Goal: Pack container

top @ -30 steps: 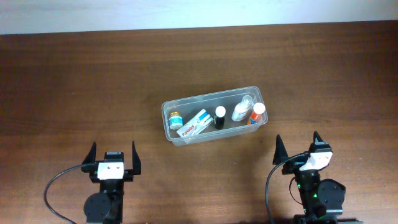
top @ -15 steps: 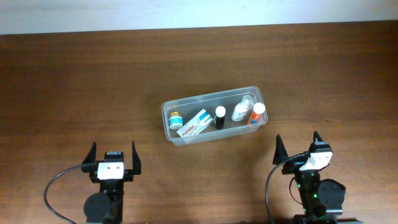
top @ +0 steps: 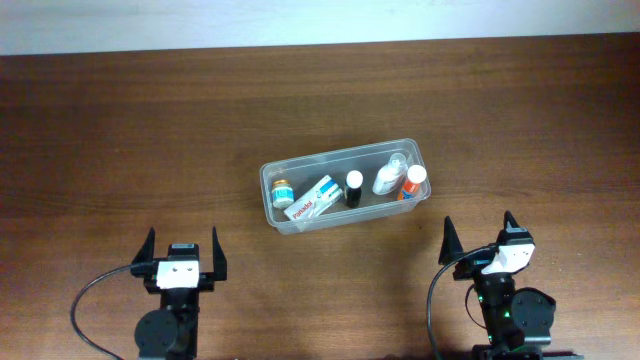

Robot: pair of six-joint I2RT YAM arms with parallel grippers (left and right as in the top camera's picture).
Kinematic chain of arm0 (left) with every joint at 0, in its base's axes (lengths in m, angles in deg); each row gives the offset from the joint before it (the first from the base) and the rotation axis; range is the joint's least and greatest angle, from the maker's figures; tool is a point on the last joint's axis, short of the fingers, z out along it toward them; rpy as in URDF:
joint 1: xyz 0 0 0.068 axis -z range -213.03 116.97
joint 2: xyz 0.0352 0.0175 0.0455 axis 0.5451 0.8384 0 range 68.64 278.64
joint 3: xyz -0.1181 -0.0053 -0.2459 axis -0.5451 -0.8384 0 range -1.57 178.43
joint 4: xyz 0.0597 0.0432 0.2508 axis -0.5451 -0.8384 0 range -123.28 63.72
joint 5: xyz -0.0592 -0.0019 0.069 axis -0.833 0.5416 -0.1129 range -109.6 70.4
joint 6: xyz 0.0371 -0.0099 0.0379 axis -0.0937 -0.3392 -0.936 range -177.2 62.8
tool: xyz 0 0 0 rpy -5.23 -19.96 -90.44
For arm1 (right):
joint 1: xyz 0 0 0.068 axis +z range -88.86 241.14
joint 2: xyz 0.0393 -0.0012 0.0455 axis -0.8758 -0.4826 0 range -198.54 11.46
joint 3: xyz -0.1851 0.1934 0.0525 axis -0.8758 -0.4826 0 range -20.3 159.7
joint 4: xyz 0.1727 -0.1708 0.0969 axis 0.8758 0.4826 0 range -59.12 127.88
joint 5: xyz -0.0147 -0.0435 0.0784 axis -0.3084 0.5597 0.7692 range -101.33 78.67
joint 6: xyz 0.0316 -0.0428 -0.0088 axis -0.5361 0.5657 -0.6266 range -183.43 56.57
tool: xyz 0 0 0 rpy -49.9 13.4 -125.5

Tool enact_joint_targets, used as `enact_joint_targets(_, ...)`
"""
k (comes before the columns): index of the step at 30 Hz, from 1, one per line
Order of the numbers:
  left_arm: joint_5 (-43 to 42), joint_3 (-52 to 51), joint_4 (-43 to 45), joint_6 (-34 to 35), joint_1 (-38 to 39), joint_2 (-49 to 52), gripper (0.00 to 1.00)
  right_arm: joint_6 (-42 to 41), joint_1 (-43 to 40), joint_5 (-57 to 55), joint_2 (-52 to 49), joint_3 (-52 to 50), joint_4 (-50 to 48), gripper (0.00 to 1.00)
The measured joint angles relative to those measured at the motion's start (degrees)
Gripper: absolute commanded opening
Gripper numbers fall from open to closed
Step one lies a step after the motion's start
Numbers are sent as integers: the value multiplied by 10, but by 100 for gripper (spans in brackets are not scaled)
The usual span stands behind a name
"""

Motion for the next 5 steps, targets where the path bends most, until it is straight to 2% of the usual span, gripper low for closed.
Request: enact_joint_targets(5,0,0,0,0,0,0,99,0,0,0,0,0,0,98)
